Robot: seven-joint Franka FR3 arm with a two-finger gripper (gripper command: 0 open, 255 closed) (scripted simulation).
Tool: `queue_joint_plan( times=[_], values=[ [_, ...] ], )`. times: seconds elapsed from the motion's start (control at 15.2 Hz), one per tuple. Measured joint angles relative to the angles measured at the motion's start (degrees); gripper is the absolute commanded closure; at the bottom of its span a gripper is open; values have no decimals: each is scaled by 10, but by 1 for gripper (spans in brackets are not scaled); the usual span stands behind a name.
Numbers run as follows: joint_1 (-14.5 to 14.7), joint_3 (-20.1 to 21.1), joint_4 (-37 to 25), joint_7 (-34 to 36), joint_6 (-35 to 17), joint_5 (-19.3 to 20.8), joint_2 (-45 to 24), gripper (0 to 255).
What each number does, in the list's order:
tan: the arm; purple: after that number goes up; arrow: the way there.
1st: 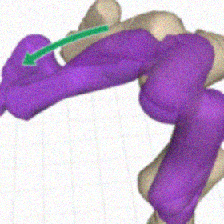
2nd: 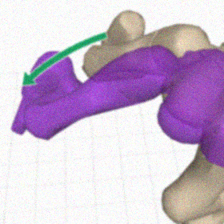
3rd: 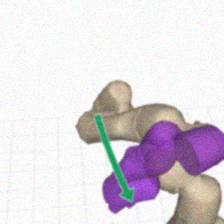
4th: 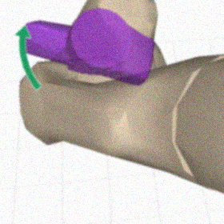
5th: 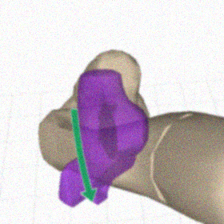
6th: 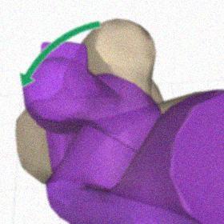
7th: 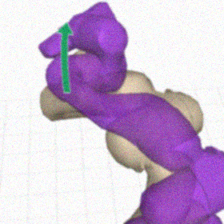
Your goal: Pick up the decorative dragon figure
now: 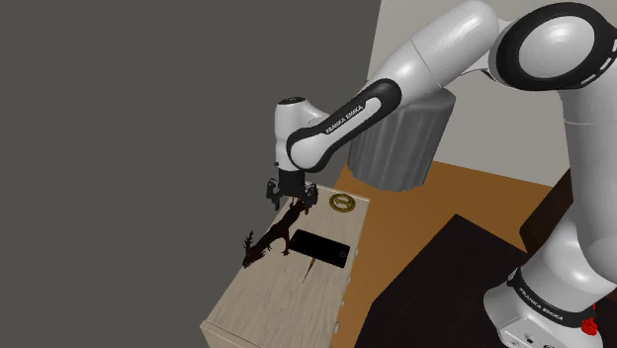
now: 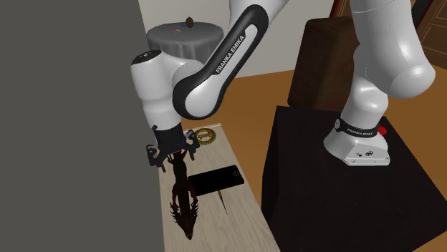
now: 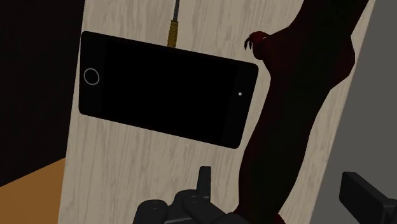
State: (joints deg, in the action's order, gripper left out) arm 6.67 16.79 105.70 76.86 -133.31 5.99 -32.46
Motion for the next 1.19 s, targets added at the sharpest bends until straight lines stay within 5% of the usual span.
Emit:
queue_joint_plan(
  times=[0.26, 0.33, 1.19],
  values=[
    [3, -4, -1, 2, -17, 5, -19, 0],
    [3, -5, -1, 2, -18, 5, -19, 255],
    [1, -2, 2, 1, -9, 2, -7, 255]
  ],
)
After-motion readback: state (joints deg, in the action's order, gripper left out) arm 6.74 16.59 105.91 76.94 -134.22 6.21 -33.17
